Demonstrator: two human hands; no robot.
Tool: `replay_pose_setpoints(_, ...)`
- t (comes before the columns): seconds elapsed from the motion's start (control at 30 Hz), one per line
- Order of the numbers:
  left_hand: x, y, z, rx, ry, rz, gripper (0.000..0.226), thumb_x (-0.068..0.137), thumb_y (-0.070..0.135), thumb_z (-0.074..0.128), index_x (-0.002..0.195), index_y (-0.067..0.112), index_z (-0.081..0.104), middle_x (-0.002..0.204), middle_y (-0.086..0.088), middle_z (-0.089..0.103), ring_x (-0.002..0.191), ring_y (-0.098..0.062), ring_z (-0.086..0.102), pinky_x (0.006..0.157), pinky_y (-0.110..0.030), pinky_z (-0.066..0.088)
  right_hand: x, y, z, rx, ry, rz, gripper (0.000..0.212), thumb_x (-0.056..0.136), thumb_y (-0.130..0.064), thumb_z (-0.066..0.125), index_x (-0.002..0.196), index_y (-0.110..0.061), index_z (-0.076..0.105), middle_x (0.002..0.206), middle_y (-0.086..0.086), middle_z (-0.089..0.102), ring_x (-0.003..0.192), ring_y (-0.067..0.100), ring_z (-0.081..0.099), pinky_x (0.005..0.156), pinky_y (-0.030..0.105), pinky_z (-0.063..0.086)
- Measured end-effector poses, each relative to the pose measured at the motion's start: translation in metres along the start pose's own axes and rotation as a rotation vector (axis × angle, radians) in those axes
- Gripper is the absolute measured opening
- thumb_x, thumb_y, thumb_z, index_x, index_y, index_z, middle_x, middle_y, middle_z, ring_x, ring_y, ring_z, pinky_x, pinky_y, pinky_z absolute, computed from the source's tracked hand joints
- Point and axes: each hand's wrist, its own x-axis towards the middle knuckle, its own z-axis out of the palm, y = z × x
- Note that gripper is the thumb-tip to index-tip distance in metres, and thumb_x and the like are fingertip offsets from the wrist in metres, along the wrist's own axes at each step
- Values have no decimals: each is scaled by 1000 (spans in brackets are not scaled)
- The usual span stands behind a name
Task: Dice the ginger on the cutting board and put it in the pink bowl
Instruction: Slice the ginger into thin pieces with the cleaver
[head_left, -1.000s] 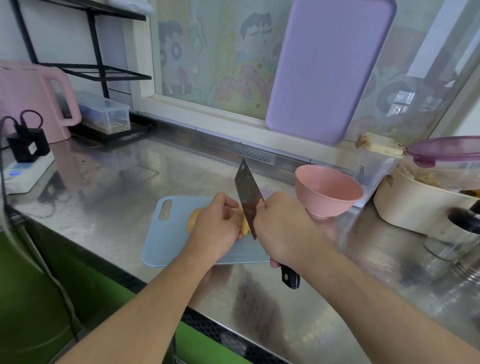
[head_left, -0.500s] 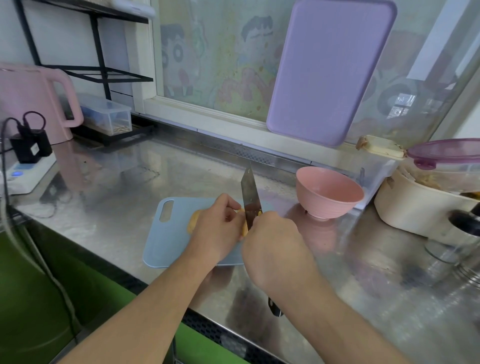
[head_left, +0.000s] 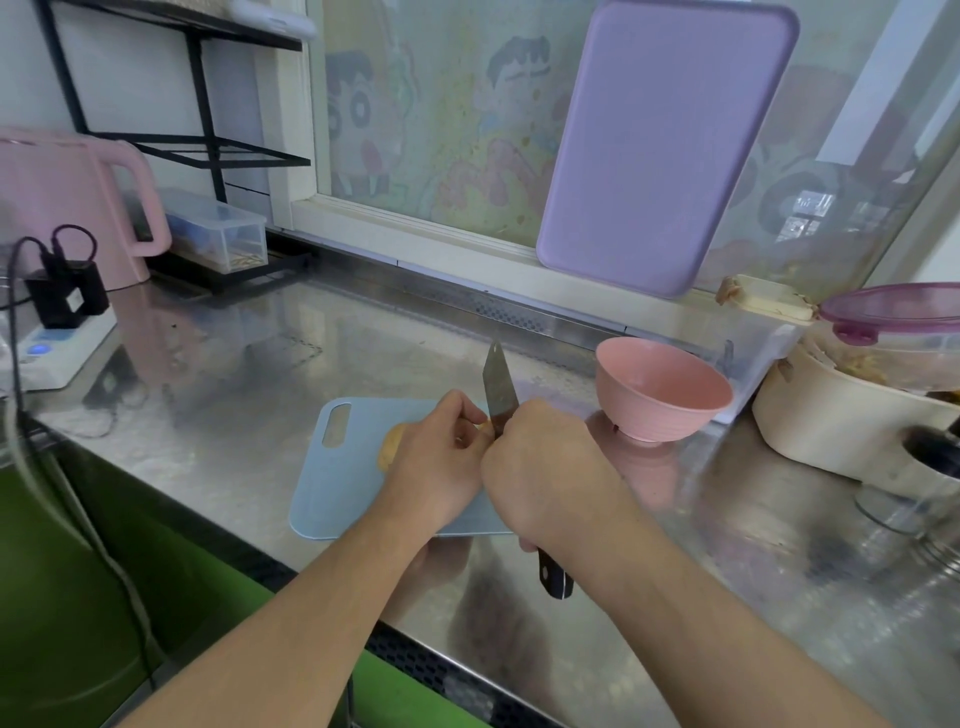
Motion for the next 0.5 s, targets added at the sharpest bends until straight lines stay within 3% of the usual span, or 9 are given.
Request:
replay_pose_setpoints(0.1, -1, 1, -1, 34, -5, 19, 3, 92, 19, 61, 89, 20, 60, 82, -3, 72, 62, -6, 50, 62, -25, 41, -1, -6, 2, 98, -69, 17, 4, 98, -4, 58, 96, -7, 57, 73, 6, 33, 80, 25, 52, 50, 27, 28)
replay_pose_setpoints(0.23, -2, 1, -3, 53, -14, 29, 7, 90, 17, 60, 87, 22, 57, 77, -2, 70, 55, -1, 46, 53, -16, 37, 4, -8, -1, 239, -4, 118, 29, 97, -3, 58, 73, -5, 42, 69, 6, 37, 68, 22, 49, 50, 26, 33)
replay_pose_setpoints(0.3, -2, 3, -4, 55, -19, 24, 9, 91, 14, 60, 86, 21, 55, 71, 0, 68, 53, 2, 47, 51, -14, 37, 5, -7, -7, 266, -92, 125, 30, 96, 0, 61, 71, -4, 46, 66, 5, 38, 61, 18, 43, 47, 27, 31)
replay_pose_setpoints(0.37, -4, 5, -4, 63, -25, 16, 9, 92, 15, 58, 87, 22, 55, 70, 2, 69, 53, 3, 48, 53, -16, 37, 6, -2, -13, 234, -56, 151, 29, 101, -2, 57, 73, -8, 51, 67, 2, 45, 55, 14, 38, 41, 24, 32)
replay_pose_setpoints(0.43, -4, 6, -4, 61, -30, 9, 10, 92, 15, 57, 88, 23, 55, 68, 5, 70, 54, 2, 48, 59, -25, 38, 5, -2, -21, 226, -116, 156, 35, 104, 0, 50, 71, -11, 48, 77, 2, 54, 57, 13, 51, 30, 19, 32)
replay_pose_setpoints(0.5, -5, 6, -5, 57, -34, 2, 12, 91, 14, 56, 86, 24, 53, 61, 10, 65, 53, 2, 47, 60, -27, 35, 8, -4, -18, 265, -167, 163, 40, 104, 0, 50, 66, -12, 46, 71, 1, 55, 59, 6, 58, 30, 18, 31)
